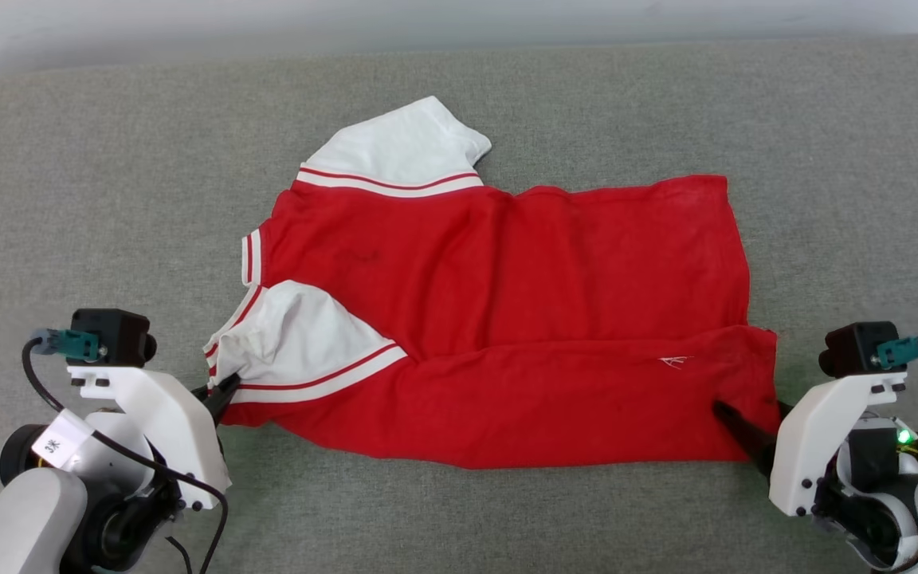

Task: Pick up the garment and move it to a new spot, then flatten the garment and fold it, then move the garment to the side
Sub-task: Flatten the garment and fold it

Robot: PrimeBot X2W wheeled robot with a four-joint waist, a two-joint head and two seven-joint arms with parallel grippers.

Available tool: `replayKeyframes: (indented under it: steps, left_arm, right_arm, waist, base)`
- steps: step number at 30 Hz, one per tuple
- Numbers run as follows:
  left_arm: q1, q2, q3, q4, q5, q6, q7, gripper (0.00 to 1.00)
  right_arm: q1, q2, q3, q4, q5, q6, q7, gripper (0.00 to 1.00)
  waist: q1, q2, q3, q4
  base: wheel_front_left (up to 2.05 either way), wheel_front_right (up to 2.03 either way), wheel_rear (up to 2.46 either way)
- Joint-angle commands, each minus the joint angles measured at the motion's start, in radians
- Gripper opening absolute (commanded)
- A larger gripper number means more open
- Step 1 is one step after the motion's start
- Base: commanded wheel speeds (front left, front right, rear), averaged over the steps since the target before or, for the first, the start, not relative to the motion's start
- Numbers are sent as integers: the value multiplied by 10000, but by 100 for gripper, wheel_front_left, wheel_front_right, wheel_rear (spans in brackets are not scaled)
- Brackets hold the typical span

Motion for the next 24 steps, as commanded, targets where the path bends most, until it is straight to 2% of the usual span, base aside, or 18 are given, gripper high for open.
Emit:
replayKeyframes:
  steps: [1, 5, 6, 7, 16, 24]
  left_arm:
    - [-70, -66, -30, -45, 43, 37, -73, 0]
    - [-33, -142, -73, -54, 17, 30, -96, 0]
    - [-30, -165, -86, -31, 16, 21, -123, 0]
    - [-26, -184, -91, 6, 19, 22, -155, 0]
    - [507, -333, 8, 191, 30, -44, -867, 0]
    - [1769, -215, 146, -174, -105, 385, -1143, 0]
  right_arm:
    - [-2, -66, 147, 263, 43, -5, 168, 100]
    - [-18, -39, 762, 1062, 411, -2, 729, 100]
    - [-35, -64, 855, 1180, 517, -2, 813, 28]
    - [-64, -68, 906, 1237, 643, -2, 800, 0]
    - [-420, -593, 811, 717, 697, -5, -12, 0]
    - [542, -635, 462, 105, 644, -5, 206, 0]
  waist:
    - [-1, 0, 86, 60]
    - [-1, 0, 188, 129]
    - [-1, 0, 195, 146]
    - [-1, 0, 190, 160]
    - [-1, 0, -669, 89]
    - [-1, 0, -1989, 127]
  base:
    - [0, 0, 0]
    - [0, 0, 0]
    - [0, 0, 0]
    - [0, 0, 0]
    - [0, 0, 0]
    - [0, 0, 0]
